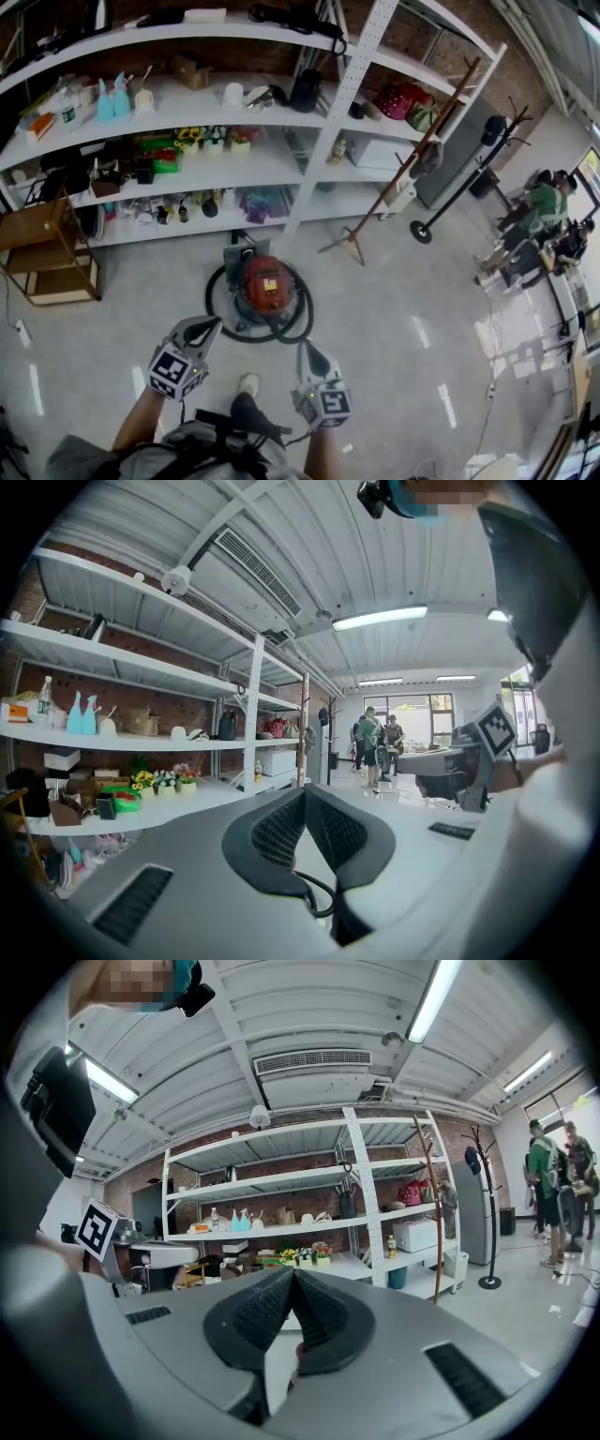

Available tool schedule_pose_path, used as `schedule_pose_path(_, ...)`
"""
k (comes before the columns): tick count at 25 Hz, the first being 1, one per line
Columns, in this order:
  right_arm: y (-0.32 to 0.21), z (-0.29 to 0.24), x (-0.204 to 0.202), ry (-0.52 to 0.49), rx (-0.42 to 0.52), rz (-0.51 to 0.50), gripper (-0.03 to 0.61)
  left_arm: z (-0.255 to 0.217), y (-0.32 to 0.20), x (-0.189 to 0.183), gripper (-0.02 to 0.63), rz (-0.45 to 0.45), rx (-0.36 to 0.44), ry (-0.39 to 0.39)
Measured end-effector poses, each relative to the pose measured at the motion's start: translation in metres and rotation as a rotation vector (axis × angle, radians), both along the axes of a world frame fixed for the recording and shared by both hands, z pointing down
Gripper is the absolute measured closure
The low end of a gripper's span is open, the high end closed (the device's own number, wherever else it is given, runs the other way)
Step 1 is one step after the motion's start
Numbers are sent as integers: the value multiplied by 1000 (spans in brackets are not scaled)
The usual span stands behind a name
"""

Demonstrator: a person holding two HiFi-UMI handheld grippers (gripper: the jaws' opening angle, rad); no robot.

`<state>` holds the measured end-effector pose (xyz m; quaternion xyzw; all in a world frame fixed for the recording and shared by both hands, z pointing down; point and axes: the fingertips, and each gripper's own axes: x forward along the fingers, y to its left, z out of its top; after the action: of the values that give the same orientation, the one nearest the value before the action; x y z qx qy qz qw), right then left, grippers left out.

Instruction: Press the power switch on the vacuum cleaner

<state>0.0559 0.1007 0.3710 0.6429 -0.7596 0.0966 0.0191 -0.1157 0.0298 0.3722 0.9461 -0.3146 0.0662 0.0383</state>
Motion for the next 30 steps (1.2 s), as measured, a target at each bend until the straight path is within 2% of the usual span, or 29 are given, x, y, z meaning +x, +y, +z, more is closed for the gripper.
schedule_pose_path(5, -31, 2, 25, -4, -21, -23, 568, -4, -26, 29, 604, 7, 11, 17)
schedule_pose_path(14, -80, 5, 73, -16, -17, -74, 568, 5, -72, 73, 604, -39, -19, -20)
schedule_pose_path(20, -104, 12, 95, -35, -15, -116, 568, 9, -95, 91, 604, -80, -13, -48)
schedule_pose_path(30, -126, 24, 124, -47, -27, -112, 568, 21, -111, 115, 604, -63, -35, -97)
